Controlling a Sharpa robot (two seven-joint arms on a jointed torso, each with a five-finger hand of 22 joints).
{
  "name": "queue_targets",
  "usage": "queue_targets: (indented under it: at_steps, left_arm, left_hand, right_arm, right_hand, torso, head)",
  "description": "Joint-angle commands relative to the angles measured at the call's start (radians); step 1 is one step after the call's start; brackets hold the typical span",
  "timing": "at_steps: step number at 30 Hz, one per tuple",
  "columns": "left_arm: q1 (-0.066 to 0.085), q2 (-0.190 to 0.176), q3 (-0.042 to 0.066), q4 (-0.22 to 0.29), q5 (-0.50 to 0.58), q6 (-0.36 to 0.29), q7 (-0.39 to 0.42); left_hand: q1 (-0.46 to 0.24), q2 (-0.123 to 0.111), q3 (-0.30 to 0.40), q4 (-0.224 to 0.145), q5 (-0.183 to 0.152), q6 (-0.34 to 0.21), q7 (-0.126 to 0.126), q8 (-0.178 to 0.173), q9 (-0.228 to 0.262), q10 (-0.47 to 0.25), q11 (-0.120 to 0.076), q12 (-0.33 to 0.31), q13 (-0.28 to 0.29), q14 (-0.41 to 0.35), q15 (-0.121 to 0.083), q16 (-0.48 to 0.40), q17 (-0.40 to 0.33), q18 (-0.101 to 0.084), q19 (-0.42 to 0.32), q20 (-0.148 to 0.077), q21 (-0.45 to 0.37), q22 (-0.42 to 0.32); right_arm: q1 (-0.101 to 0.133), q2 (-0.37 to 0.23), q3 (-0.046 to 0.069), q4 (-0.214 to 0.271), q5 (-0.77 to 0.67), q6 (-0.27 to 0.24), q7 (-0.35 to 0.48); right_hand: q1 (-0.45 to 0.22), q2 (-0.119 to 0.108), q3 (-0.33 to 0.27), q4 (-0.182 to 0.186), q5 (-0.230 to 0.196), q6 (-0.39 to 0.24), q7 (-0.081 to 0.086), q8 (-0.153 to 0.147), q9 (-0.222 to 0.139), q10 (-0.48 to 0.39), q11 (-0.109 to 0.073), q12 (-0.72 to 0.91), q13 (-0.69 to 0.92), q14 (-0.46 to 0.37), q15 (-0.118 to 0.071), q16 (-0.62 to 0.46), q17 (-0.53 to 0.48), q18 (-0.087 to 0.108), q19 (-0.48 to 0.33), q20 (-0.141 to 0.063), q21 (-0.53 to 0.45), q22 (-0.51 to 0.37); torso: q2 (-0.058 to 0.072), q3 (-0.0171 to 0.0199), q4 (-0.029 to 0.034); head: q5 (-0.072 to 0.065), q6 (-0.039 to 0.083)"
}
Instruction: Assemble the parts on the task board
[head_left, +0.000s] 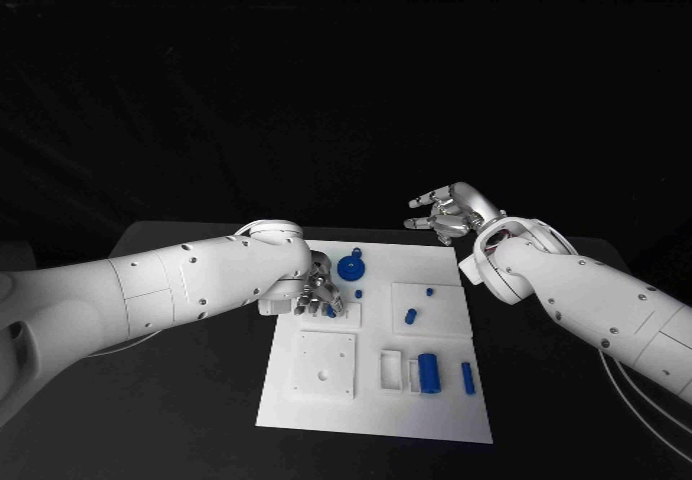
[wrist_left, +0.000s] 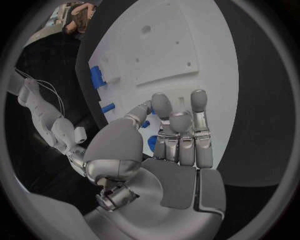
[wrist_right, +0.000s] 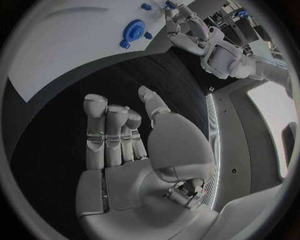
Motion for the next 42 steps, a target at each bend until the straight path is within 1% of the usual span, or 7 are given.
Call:
queue_targets:
  at_steps: [1, 7, 19, 30, 33, 37, 42]
  left_arm:
    - [-0.031, 0.006, -0.018, 0.0, 0.002, 0.036, -0.016]
    - [-0.034, 0.007, -0.018, -0.004, 0.003, 0.033, -0.016]
    - [-0.038, 0.008, -0.018, -0.006, 0.003, 0.029, -0.015]
    - [-0.039, 0.005, -0.018, -0.002, 0.003, 0.041, -0.015]
    - [-0.039, 0.004, -0.018, 0.0, 0.002, 0.044, -0.015]
    - [-0.039, 0.002, -0.018, 0.001, 0.001, 0.046, -0.015]
    - [-0.04, 0.001, -0.018, 0.001, 0.0, 0.045, -0.015]
  left_hand:
    - [0.015, -0.004, -0.017, 0.011, -0.02, 0.131, -0.121, -0.004, -0.005, 0.015, -0.036, 0.005, -0.001, 0.005, -0.003, 0.004, 0.001, -0.017, 0.009, 0.001, -0.005, 0.014]
    - [0.025, -0.011, -0.041, 0.034, -0.046, 0.132, -0.121, -0.003, -0.008, 0.015, -0.036, 0.006, -0.004, 0.005, -0.003, 0.004, 0.001, -0.018, 0.011, 0.001, -0.01, 0.015]
    - [0.029, -0.013, -0.05, 0.04, -0.063, 0.134, -0.122, -0.003, -0.008, 0.015, -0.036, 0.007, -0.005, 0.005, -0.003, 0.004, 0.002, -0.018, 0.012, 0.001, -0.012, 0.016]
    - [0.036, -0.035, -0.072, 0.04, -0.084, 0.136, -0.123, -0.003, -0.009, 0.015, -0.036, 0.008, -0.005, 0.005, -0.003, 0.004, 0.002, -0.018, 0.012, 0.002, -0.014, 0.016]
    - [0.034, -0.047, -0.089, 0.054, -0.142, 0.139, -0.124, -0.003, -0.01, 0.015, -0.036, 0.008, -0.006, 0.004, -0.003, 0.004, 0.002, -0.019, 0.012, 0.002, -0.015, 0.016]
    - [0.051, -0.076, -0.097, 0.102, -0.168, 0.143, -0.124, -0.003, -0.012, 0.015, -0.036, 0.008, -0.007, 0.004, -0.003, 0.003, 0.001, -0.019, 0.013, 0.002, -0.018, 0.016]
    - [0.052, -0.094, -0.094, 0.132, -0.218, 0.147, -0.124, -0.003, -0.011, 0.015, -0.036, 0.008, -0.007, 0.003, -0.002, 0.001, 0.0, -0.019, 0.013, 0.002, -0.019, 0.016]
  right_arm:
    - [-0.001, 0.0, 0.0, 0.001, -0.008, 0.012, 0.005]
    - [-0.001, 0.0, 0.0, 0.001, -0.008, 0.012, 0.005]
    - [-0.001, 0.0, 0.0, 0.001, -0.008, 0.014, 0.005]
    - [-0.002, -0.002, 0.0, 0.001, -0.008, 0.014, 0.005]
    - [-0.002, -0.002, 0.0, 0.001, -0.008, 0.014, 0.005]
    - [-0.002, -0.002, 0.0, 0.001, -0.008, 0.014, 0.005]
    - [-0.003, -0.002, 0.0, 0.001, -0.008, 0.014, 0.005]
  right_hand:
    - [-0.006, 0.004, -0.001, -0.004, 0.003, 0.005, 0.0, -0.004, 0.001, -0.005, 0.001, -0.004, -0.001, 0.005, 0.0, -0.005, -0.001, 0.013, 0.03, -0.002, -0.004, 0.067]
    - [-0.006, 0.004, -0.001, -0.004, 0.003, 0.005, 0.0, -0.004, 0.001, -0.005, 0.001, -0.004, -0.001, 0.005, 0.0, -0.005, -0.001, 0.013, 0.03, -0.002, -0.004, 0.067]
    - [-0.006, 0.004, -0.001, -0.004, 0.003, 0.005, 0.0, -0.004, 0.001, -0.005, 0.001, -0.004, -0.001, 0.005, 0.0, -0.005, -0.001, 0.013, 0.03, -0.002, -0.004, 0.067]
    - [-0.009, 0.004, 0.001, -0.008, 0.003, 0.003, 0.0, -0.004, 0.001, -0.006, 0.001, -0.005, -0.002, 0.005, 0.0, -0.007, -0.002, 0.014, 0.03, -0.002, -0.007, 0.066]
    - [-0.009, 0.004, 0.001, -0.008, 0.003, 0.003, 0.0, -0.004, 0.001, -0.006, 0.001, -0.005, -0.002, 0.005, 0.0, -0.007, -0.002, 0.014, 0.03, -0.002, -0.007, 0.066]
    - [-0.009, 0.004, 0.001, -0.008, 0.003, 0.003, 0.0, -0.004, 0.001, -0.006, 0.001, -0.005, -0.002, 0.005, 0.0, -0.007, -0.002, 0.014, 0.03, -0.002, -0.007, 0.066]
    - [-0.009, 0.004, 0.001, -0.008, 0.003, 0.003, 0.0, -0.004, 0.001, -0.006, 0.001, -0.005, -0.002, 0.005, 0.0, -0.007, -0.002, 0.014, 0.03, -0.002, -0.007, 0.066]
  torso:
    - [0.0, -0.0003, -0.0005]
    - [0.0, 0.0, -0.0002]
    - [0.0, 0.0001, 0.0]
    - [0.0, -0.0005, 0.0005]
    - [0.0, -0.0006, 0.0007]
    - [0.0, -0.0005, 0.0008]
    - [0.0, -0.0006, 0.0005]
  head:
    - [-0.001, -0.001]
    - [-0.002, -0.001]
    - [-0.002, -0.002]
    - [-0.003, -0.003]
    - [-0.003, -0.004]
    - [-0.003, -0.004]
    - [-0.003, -0.004]
